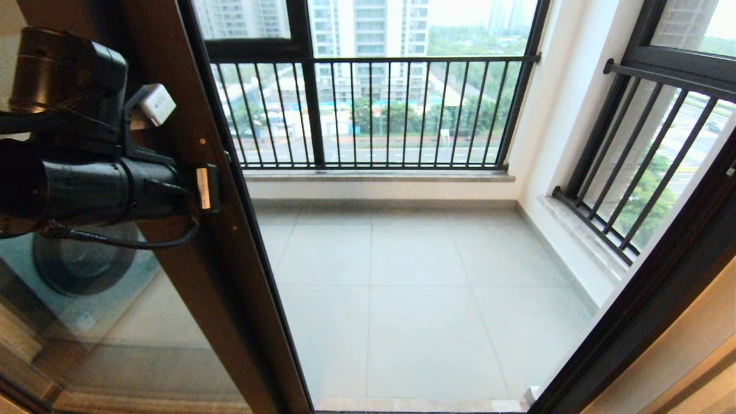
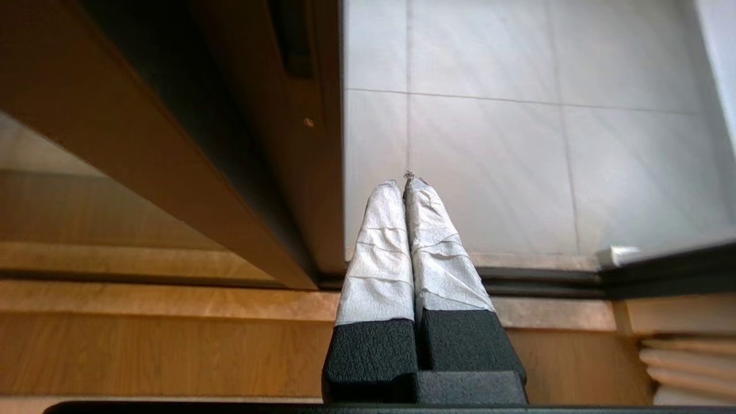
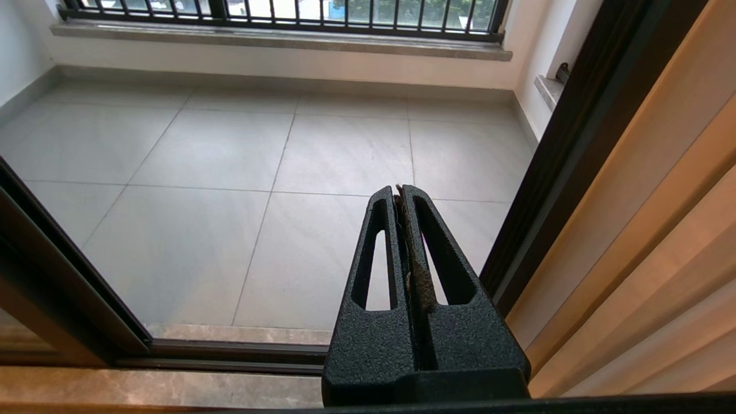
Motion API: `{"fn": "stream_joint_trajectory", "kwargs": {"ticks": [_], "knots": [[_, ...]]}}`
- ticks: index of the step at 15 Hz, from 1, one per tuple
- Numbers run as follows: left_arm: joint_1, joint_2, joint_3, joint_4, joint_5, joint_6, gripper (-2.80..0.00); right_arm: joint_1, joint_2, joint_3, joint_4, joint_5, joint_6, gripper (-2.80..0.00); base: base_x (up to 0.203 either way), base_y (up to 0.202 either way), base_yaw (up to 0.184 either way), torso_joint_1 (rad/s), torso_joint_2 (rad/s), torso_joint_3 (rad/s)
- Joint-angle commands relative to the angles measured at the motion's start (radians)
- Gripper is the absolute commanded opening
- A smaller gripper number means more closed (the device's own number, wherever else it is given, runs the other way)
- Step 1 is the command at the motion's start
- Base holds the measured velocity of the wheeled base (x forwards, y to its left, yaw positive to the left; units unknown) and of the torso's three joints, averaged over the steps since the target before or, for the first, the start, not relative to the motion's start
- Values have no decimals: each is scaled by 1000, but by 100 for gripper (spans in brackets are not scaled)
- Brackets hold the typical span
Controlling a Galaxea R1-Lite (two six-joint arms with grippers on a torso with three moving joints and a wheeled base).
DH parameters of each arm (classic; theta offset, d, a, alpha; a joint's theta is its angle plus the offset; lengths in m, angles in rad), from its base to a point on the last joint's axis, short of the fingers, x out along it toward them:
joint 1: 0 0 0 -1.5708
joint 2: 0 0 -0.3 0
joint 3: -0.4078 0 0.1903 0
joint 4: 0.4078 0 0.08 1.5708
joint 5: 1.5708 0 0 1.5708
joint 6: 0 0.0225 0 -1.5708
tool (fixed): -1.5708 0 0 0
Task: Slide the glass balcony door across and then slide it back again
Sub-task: Close the slid door
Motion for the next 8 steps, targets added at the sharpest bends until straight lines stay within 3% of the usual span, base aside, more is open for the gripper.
{"fn": "stream_joint_trajectory", "kwargs": {"ticks": [1,8], "knots": [[24,73,-20,-4,1,-1,0,0,2,0,0,1,-1,-280,0,0,0,0,0,0],[40,137,-24,-122,-9,5,0,0,2,0,0,1,-1,-280,0,0,0,0,0,0]]}}
